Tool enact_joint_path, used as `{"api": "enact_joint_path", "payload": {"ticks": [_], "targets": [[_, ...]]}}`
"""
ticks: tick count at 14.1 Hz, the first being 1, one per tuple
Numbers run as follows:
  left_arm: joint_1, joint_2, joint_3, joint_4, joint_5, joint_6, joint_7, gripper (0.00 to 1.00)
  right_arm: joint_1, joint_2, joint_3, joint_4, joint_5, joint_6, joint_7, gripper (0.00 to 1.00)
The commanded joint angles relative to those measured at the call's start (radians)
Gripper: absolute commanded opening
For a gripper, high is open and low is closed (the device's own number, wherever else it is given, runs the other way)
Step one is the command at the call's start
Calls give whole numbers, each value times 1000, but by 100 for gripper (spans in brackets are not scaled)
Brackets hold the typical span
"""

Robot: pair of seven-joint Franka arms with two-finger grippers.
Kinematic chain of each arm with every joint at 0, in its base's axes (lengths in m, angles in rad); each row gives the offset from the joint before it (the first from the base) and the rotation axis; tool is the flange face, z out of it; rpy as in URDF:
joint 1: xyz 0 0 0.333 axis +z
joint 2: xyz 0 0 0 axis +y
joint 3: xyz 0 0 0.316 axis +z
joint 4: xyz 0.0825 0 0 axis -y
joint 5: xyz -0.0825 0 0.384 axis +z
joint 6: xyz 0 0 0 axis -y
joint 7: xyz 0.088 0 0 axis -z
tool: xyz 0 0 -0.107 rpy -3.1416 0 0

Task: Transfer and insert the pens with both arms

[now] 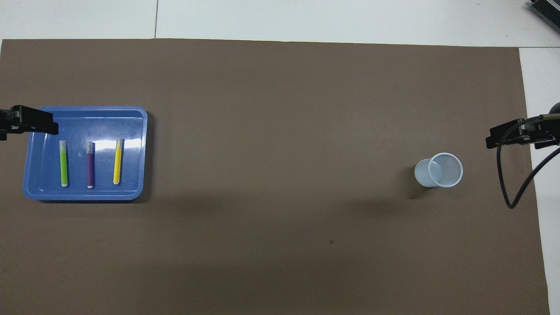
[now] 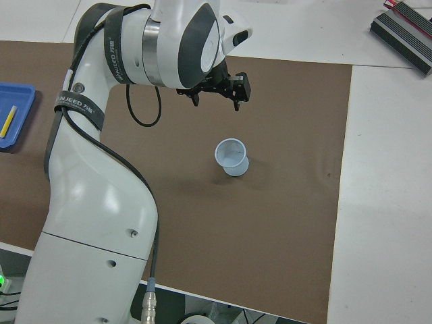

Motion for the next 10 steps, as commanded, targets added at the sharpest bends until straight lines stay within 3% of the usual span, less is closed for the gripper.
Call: {"api": "enact_joint_path", "payload": {"ticks": [1,10], "targets": [[12,-8,-11,8,6,-22,11,100,-2,-2,7,-10,-11,21,5,100],[12,0,-11,14,7,-30,11,100,-2,-4,12,-10,17,16,8,100]]}}
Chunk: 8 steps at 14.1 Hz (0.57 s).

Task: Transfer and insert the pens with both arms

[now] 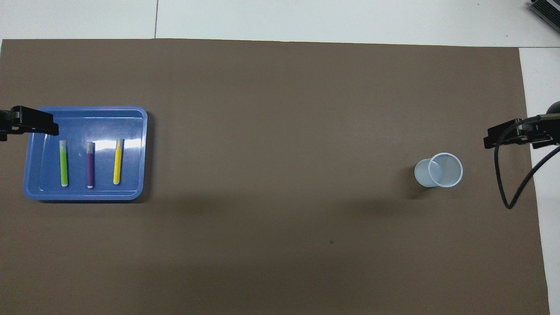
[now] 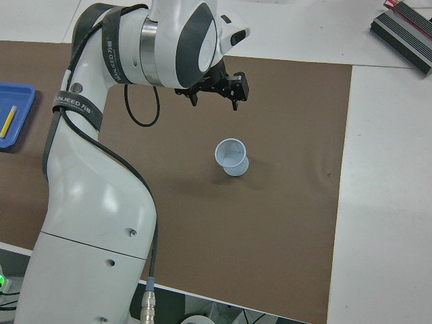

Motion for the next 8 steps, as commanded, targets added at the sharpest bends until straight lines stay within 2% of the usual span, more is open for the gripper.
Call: {"api": "enact_joint_path", "payload": {"ticks": [1,5,8], "targets": [[12,0,-9,13,9,-23,11,100,-4,-5,7,-10,18,10,8,100],[9,0,-9,24,3,-16,12,100,-5,-11,7,-9,18,13,6,100],[8,-1,-9,20,1,-3,11,100,-7,-17,20,-7,18,-28,2,100]]}}
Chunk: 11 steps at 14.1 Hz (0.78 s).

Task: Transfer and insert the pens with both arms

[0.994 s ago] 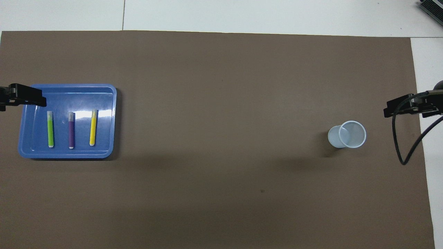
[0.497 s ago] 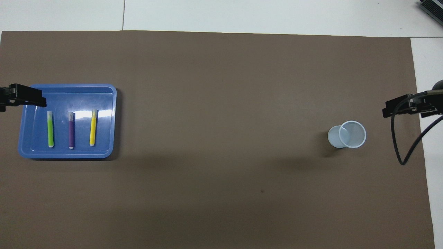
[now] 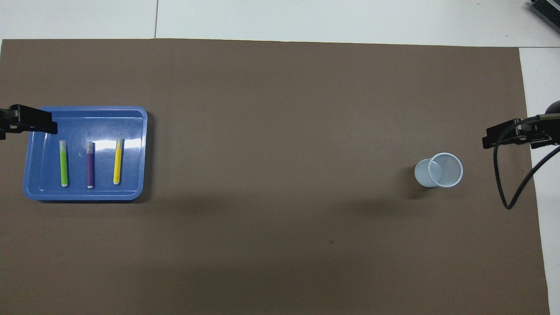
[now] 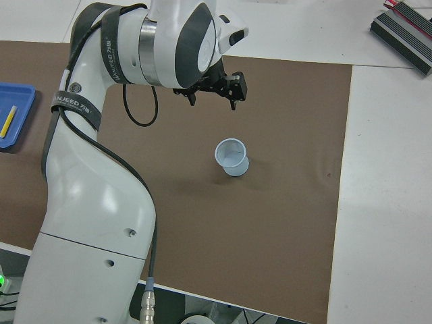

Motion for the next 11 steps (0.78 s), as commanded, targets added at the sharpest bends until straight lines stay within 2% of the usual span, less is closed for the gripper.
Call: {"api": "enact_joint_path", "payload": {"ticks": [1,11], "targets": [[6,0,-8,9,3,-4,11,100,-7,-14,27,-8,12,-28,2,100],[14,-1,-6,2,2,10,11,100,39,-21,51,-11,52,-22,2,100]]}}
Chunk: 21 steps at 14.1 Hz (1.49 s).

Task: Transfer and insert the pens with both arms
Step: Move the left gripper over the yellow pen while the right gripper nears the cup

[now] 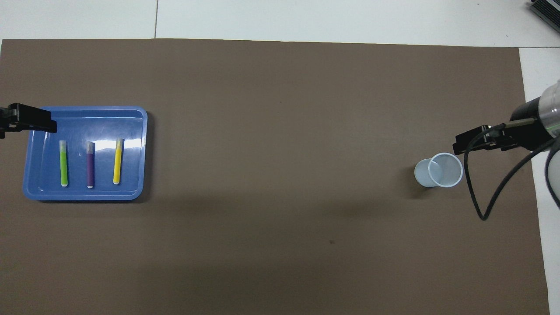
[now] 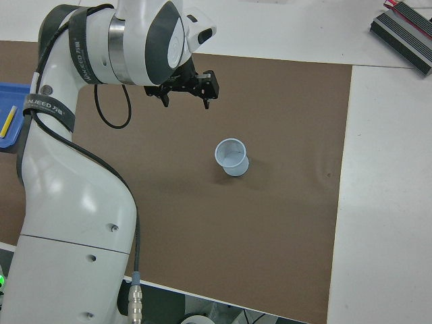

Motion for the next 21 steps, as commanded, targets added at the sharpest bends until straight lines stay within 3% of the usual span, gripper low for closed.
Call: {"api": "enact_joint_path", "payload": {"ticks": [1,13,21], "targets": [[13,-3,-4,-1,2,8,11,100,-5,-15,3,-11,13,-7,0,100],[56,0,2,-193,2,204,51,100,10,-23,35,-23,15,-3,3,100],[74,98,2,-230,2,327,64,100,10,-23,42,-23,15,-3,3,100]]}}
